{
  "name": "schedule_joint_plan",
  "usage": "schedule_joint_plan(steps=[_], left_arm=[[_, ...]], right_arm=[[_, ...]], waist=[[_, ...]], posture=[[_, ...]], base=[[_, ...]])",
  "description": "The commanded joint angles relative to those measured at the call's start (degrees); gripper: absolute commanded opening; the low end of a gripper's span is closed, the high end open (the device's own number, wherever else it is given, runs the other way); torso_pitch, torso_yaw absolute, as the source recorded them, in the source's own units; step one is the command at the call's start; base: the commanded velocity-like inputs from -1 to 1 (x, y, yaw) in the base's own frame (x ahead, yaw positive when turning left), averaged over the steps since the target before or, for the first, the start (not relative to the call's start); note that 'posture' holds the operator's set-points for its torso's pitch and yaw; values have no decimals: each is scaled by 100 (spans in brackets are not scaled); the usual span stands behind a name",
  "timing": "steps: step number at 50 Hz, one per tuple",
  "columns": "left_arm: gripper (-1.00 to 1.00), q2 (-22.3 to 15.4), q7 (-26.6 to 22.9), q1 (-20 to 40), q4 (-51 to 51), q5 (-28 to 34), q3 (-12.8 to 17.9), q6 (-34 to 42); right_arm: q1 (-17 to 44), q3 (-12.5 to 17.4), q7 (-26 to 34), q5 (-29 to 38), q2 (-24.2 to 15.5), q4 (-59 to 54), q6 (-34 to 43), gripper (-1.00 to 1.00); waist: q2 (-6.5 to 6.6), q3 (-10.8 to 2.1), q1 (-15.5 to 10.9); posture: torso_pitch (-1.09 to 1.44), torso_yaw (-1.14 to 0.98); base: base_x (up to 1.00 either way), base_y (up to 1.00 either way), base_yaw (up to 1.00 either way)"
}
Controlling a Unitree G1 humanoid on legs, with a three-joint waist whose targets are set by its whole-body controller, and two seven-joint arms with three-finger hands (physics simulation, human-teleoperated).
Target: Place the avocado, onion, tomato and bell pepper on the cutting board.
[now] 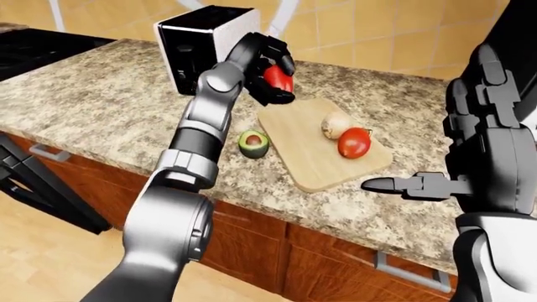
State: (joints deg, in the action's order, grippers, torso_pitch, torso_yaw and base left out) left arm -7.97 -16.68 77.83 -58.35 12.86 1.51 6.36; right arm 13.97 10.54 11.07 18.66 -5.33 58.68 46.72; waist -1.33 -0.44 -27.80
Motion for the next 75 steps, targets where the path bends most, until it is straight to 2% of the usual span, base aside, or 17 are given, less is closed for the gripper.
schedule_joint_plan(steps=[1,7,14,19,24,25,27,44,47,48,49,50,52,54,63,69,75], left_arm=[[-63,-38,37,262,218,24,27,-208],[-62,153,84,411,-87,58,30,-333],[-55,255,-39,168,220,106,-29,-216],[-51,364,-15,194,-86,184,-70,-410],[-39,445,-18,136,-181,231,-73,-479],[-28,450,-24,140,-178,230,-67,-460],[-20,447,-46,160,-223,238,-65,-483],[11,670,-81,48,-357,341,-130,-578],[22,692,-114,-1,-308,360,-145,-565],[34,690,-112,-1,-309,365,-140,-548],[55,692,-114,3,-301,359,-132,-539],[47,692,-141,-7,-292,374,-146,-538],[65,685,-120,2,-303,391,-143,-544],[100,678,-120,-15,-310,406,-147,-558],[100,618,-100,31,-284,420,-104,-525],[100,332,-4,269,-90,225,44,-322],[100,49,122,115,366,104,97,-59]], right_arm=[[79,36,-21,6,-25,132,-170,100],[-3,105,14,-23,11,132,-261,100],[-101,190,52,-57,60,132,-368,100],[-113,225,74,-55,71,132,-383,100],[-23,204,88,-20,41,132,-307,100],[-1,207,92,-20,42,132,-297,100],[36,214,109,-4,36,132,-266,100],[-8,337,251,58,129,132,-376,100],[-37,361,267,46,156,132,-418,100],[-53,370,278,53,149,132,-432,100],[-55,383,284,42,164,132,-444,100],[-79,381,285,54,165,132,-459,100],[-93,373,286,60,180,132,-480,100],[-98,354,262,61,185,132,-478,100],[-185,358,221,8,210,132,-540,100],[-105,315,169,-10,118,132,-430,100],[-53,287,169,0,77,132,-374,100]], waist=[[-24,-150,-4],[-43,-151,-14],[-43,-153,-9],[-50,-162,-16],[-57,-172,-15],[-58,-171,-15],[-58,-171,-17],[-68,-183,-25],[-70,-188,-23],[-69,-189,-23],[-70,-191,-22],[-70,-192,-21],[-71,-192,-19],[-71,-193,-17],[-70,-207,-20],[-64,-194,-5],[-29,-182,3]], posture=[[0,38],[0,38],[0,38],[0,38],[0,38],[0,38],[0,38],[0,38],[0,38],[0,38],[0,38],[0,38],[0,38],[0,38],[0,38],[0,38],[0,38]], base=[[0,0,0],[0,0,0],[0,0,0],[0,0,0],[0,0,0],[0,0,0],[0,0,0],[0,0,0],[0,0,0],[0,0,0],[0,0,0],[0,0,0],[0,0,0],[0,0,0],[0,0,0],[0,0,0],[0,0,0]])
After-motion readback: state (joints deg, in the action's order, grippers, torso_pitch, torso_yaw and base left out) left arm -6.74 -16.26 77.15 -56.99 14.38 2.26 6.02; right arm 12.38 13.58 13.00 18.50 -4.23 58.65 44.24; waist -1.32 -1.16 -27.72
